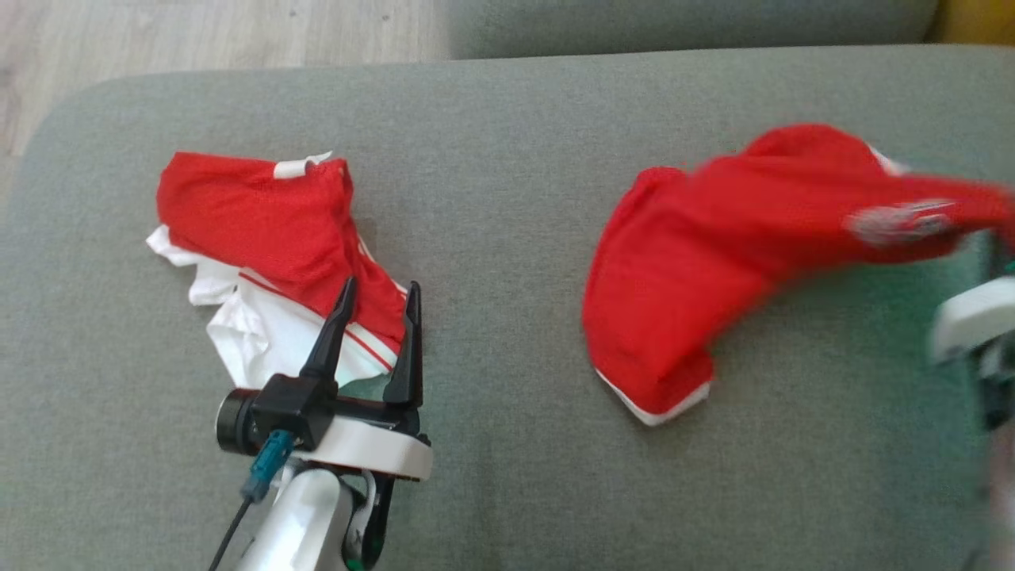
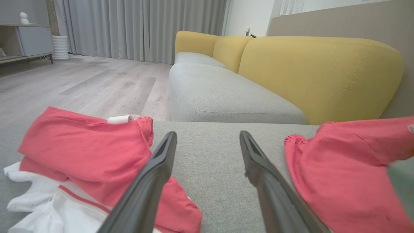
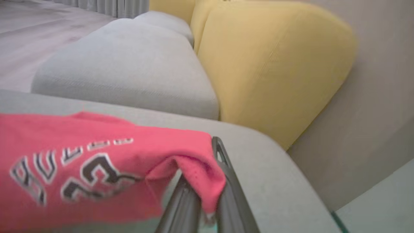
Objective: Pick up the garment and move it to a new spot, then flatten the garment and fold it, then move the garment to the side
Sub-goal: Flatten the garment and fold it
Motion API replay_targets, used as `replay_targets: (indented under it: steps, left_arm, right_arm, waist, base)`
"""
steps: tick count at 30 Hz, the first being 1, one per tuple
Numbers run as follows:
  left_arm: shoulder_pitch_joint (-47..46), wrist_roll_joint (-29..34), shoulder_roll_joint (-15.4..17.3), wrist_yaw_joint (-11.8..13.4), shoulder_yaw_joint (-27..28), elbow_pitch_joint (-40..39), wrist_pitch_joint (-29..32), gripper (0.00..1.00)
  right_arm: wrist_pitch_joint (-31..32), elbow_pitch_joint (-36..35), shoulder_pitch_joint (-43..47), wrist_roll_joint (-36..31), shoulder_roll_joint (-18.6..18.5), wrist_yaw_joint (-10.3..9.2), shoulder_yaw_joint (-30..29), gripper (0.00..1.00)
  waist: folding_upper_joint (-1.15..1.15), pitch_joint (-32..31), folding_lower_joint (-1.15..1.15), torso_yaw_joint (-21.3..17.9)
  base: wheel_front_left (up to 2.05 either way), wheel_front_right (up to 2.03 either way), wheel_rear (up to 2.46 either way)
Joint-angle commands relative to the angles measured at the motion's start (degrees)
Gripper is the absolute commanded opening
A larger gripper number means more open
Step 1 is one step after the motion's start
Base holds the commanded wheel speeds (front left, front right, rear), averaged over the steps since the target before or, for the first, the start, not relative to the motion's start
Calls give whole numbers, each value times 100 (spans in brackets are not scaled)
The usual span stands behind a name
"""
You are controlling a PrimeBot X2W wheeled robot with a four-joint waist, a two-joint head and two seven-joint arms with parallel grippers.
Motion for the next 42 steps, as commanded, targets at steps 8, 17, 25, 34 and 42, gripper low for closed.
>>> replay_targets:
  steps: [8, 17, 25, 34, 42]
  left_arm:
    - [-183, -97, 9, 46, 41, -232, -54, 100]
    - [-348, -129, 9, 44, -92, -263, -54, 100]
    - [-417, -242, 9, 109, -195, -307, -54, 100]
    - [-342, -184, 9, 118, -66, -235, -54, 100]
    - [-196, -183, 9, 104, 28, -189, -54, 100]
  right_arm:
    - [376, -406, -836, -118, -911, -4, 32, 0]
    - [441, 32, -2026, -495, -1366, -4, 254, 0]
    - [458, 627, -2541, -1335, -1554, -4, -60, 100]
    - [-63, 942, -2122, -1506, -952, -4, -242, 100]
    - [-616, 403, -1457, -1047, -124, -4, -337, 100]
  waist:
    - [0, 89, 0, 198]
    - [0, 423, 0, 493]
    - [0, 605, 0, 674]
    - [0, 274, 0, 363]
    - [0, -127, 0, 74]
  base:
    - [0, 0, 0]
    - [0, 0, 0]
    - [0, 0, 0]
    - [0, 0, 0]
    - [0, 0, 0]
